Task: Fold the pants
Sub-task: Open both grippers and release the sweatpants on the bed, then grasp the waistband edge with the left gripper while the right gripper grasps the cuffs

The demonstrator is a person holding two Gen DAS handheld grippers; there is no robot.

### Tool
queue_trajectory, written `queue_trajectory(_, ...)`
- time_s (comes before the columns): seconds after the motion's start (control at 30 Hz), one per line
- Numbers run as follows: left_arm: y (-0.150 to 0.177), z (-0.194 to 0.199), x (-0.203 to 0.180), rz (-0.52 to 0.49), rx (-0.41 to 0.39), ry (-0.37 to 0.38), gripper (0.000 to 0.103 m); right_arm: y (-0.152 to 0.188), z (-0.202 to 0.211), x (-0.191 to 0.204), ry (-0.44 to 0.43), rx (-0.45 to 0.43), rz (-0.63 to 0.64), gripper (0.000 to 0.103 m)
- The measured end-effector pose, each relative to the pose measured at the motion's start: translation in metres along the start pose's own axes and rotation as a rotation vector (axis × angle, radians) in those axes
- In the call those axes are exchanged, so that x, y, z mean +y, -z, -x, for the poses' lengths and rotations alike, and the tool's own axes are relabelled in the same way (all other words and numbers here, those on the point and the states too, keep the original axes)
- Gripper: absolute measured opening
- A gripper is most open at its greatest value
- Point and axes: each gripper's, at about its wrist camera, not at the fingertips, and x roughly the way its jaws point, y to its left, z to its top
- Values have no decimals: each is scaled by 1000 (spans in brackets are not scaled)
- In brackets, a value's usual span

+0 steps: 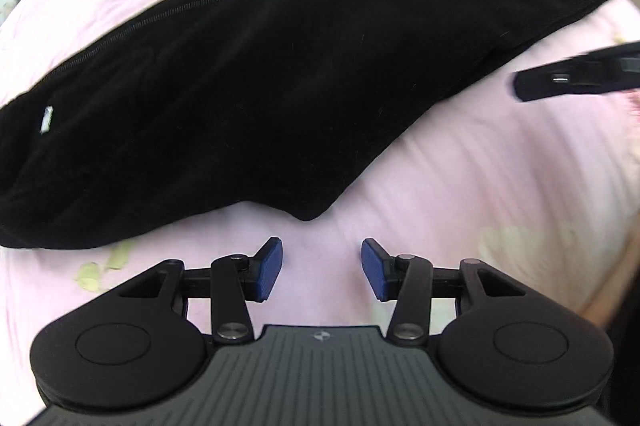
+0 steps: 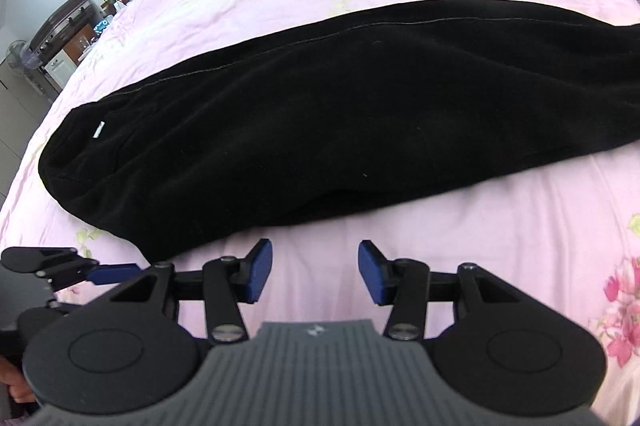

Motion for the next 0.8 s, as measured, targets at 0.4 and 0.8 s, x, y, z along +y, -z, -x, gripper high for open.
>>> queue_trajectory(0.4, -36, 44, 45, 262, -75, 90, 9, -2, -18, -5, -13, 28, 32, 46)
queue_trajectory(0.8, -50, 47, 72, 353, 143, 225, 2, -4, -38, 53, -96, -21, 375, 46)
